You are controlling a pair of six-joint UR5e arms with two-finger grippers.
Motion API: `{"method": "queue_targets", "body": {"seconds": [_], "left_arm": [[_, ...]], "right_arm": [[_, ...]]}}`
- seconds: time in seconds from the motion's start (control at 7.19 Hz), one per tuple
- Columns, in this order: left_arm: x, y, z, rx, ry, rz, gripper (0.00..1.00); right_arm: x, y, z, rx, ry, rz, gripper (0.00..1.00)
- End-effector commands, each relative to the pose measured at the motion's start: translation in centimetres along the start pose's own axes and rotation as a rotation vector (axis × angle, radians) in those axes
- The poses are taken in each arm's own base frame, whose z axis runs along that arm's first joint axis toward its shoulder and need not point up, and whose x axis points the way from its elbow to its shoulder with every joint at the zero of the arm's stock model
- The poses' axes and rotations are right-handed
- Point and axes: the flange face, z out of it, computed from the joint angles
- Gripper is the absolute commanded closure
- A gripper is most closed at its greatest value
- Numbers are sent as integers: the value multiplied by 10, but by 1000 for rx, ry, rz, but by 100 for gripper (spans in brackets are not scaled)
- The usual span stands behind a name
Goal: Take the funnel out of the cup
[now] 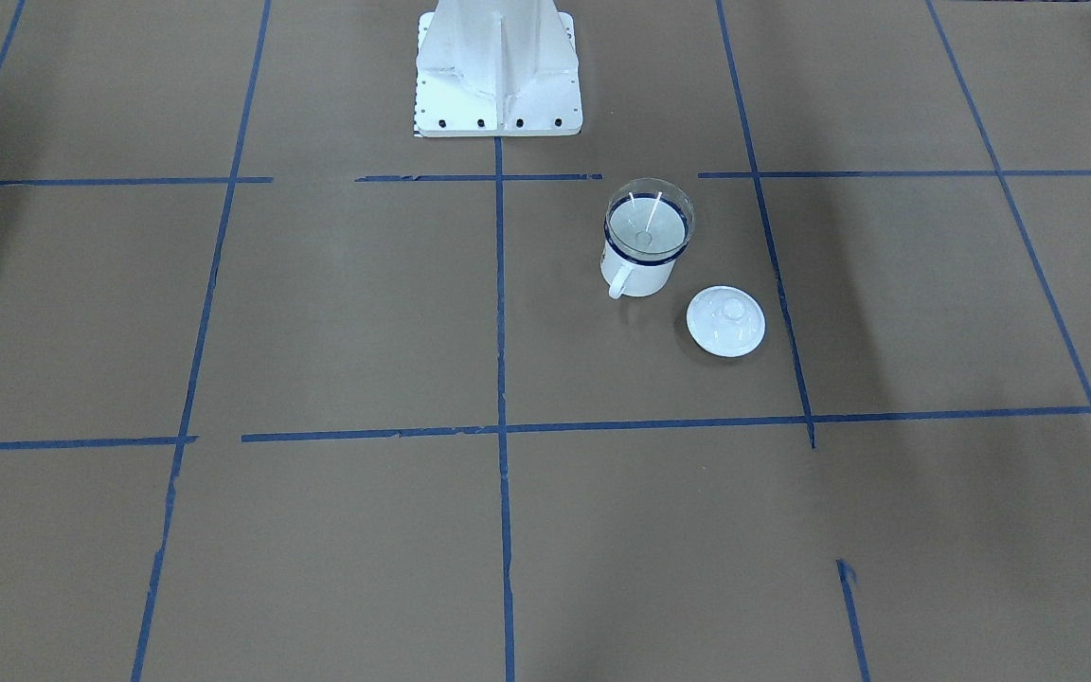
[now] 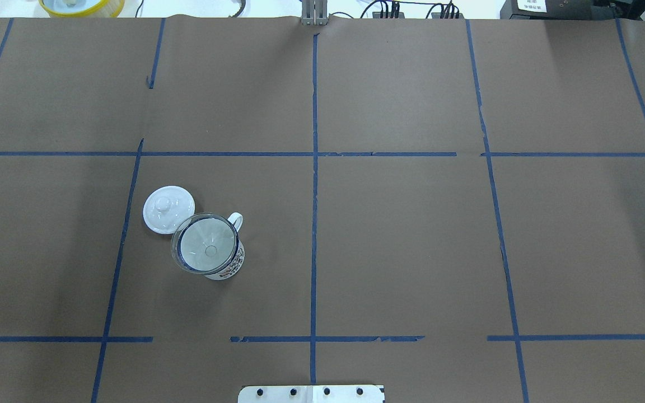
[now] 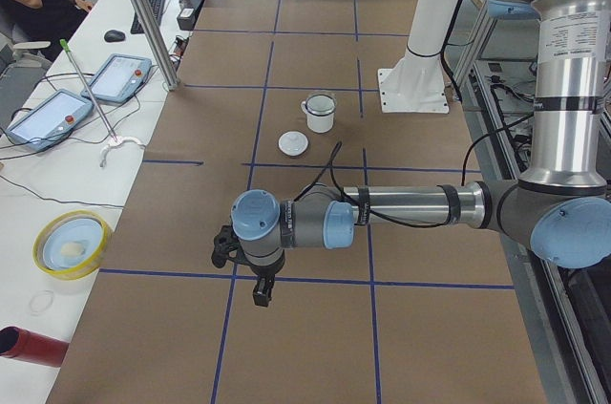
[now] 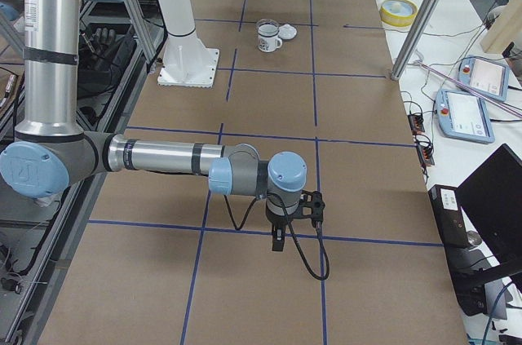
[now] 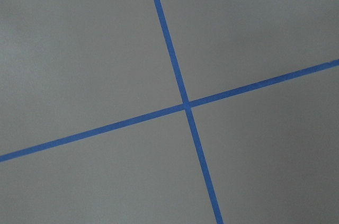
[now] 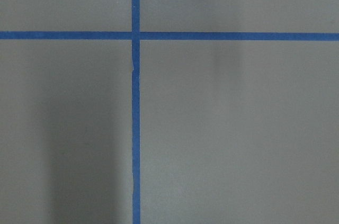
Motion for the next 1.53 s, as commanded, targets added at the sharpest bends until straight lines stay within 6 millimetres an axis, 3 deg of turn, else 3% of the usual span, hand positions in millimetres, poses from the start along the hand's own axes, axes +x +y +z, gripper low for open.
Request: {"method": "queue_targets", "body": {"seconds": [0.0,0.14,0.42,0.56,0.7,0.83,0.97,1.11,1.25,1.39], "left_arm": [[2,-3,-2,2,-2,-1,0],[13,-12,-14,28,-5,24,0],[57,-74,-68,124,-25,122,0],[91,-103,-99,183,-29,84,0],[145,-117,-112,219,-78,84,0],[195,-118,-115,241,-67,91,0],[266,-111,-116,258,-20,80,0],[314,-101,-112,264,3,66,0],[365,-89,-98,253,25,35,0],[430,-83,-70,231,42,-50,0]], "right_arm": [[0,0,0,0,0,0,0],[0,0,0,0,0,0,0],[0,0,0,0,0,0,0],[0,0,0,0,0,0,0],[0,0,0,0,0,0,0],[0,0,0,0,0,0,0],[0,0,0,0,0,0,0],[0,0,0,0,0,0,0],[0,0,0,0,0,0,0],[0,0,0,0,0,0,0]]}}
